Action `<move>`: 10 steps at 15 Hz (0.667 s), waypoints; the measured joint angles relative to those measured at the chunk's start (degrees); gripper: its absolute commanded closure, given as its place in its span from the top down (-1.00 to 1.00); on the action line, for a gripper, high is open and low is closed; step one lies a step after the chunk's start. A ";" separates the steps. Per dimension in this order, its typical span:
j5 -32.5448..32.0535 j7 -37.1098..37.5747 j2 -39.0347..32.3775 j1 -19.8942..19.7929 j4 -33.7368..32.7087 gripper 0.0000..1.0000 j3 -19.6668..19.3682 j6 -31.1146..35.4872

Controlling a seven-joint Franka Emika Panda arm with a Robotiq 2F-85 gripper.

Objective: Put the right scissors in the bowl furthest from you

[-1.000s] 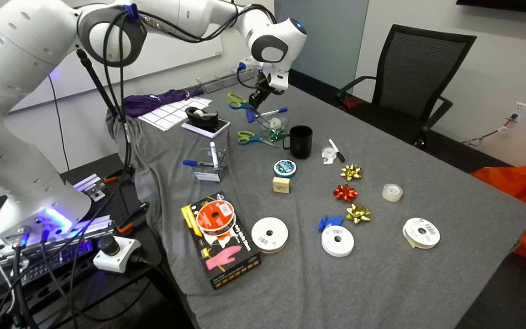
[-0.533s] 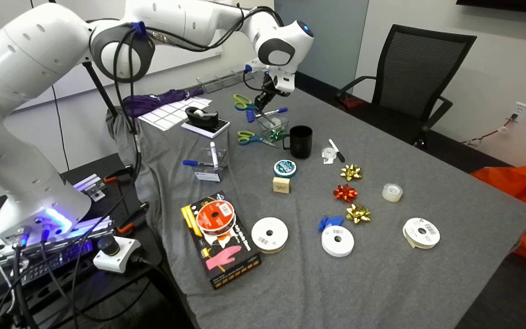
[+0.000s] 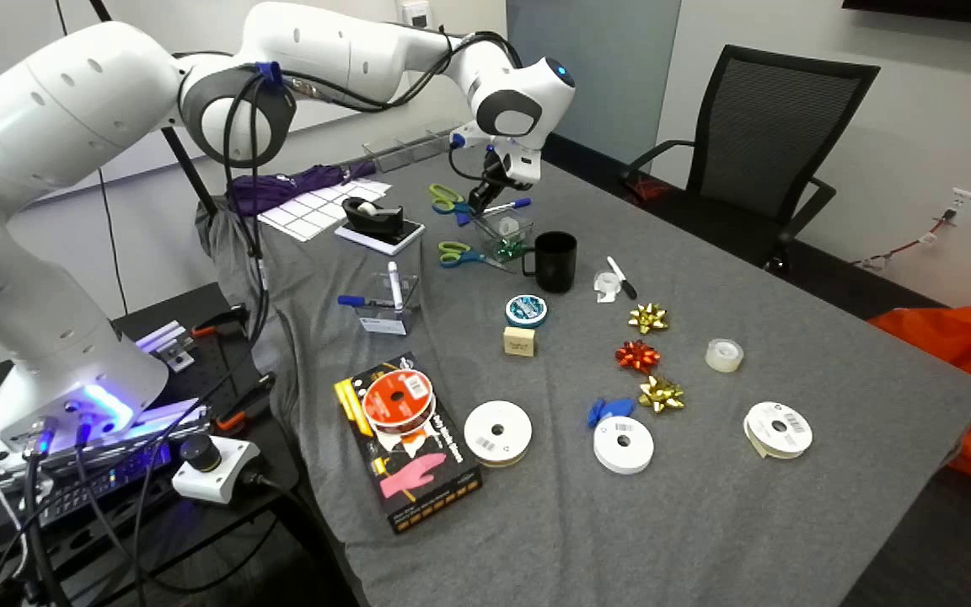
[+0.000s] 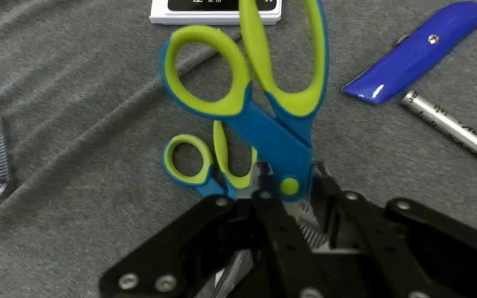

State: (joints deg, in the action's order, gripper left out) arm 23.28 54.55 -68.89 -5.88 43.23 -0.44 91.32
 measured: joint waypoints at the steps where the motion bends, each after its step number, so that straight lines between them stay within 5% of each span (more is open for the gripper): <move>1: 0.00 0.00 -0.20 0.01 -0.28 -0.87 0.02 0.00; 10: -0.01 0.00 -0.75 -0.35 -1.13 -0.87 0.02 0.02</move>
State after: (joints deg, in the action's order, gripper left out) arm 23.27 54.56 -69.64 -6.23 42.11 -0.42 91.34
